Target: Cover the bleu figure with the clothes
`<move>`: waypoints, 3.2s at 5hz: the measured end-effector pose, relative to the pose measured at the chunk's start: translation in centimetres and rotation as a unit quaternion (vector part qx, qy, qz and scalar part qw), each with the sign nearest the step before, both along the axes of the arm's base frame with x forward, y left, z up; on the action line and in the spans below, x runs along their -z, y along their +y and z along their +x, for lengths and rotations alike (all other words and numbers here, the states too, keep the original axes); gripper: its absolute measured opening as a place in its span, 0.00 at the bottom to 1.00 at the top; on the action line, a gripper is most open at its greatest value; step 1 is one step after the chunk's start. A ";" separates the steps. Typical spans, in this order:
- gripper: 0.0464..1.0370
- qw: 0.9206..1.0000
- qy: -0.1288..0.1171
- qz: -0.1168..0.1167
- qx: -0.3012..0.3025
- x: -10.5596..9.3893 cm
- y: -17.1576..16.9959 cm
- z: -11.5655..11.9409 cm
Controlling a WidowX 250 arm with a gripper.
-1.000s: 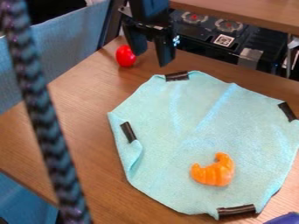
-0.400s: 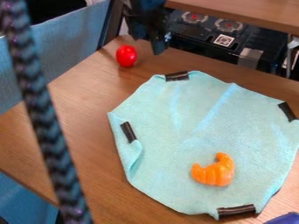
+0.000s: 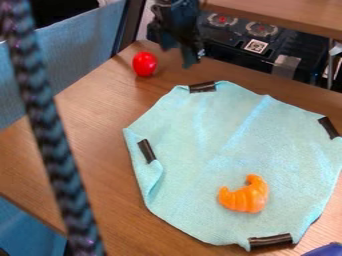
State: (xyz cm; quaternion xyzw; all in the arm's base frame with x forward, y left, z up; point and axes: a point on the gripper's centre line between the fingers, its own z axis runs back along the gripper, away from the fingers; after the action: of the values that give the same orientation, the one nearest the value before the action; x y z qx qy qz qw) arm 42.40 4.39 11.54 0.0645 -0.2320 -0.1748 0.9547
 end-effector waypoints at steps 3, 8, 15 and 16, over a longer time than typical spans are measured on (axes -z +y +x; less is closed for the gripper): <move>0.96 0.999 0.004 0.036 -0.007 3.8 -0.5 3.2; 0.96 0.996 0.054 0.058 -0.038 8.2 0.3 6.9; 0.01 0.998 0.049 0.025 -0.042 6.6 -0.7 5.1; 0.01 1.000 0.009 0.021 -0.016 2.9 -2.9 3.0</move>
State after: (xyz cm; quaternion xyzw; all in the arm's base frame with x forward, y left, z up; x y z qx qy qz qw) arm 45.45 1.48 8.65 0.0863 -0.2189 -0.1647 0.9579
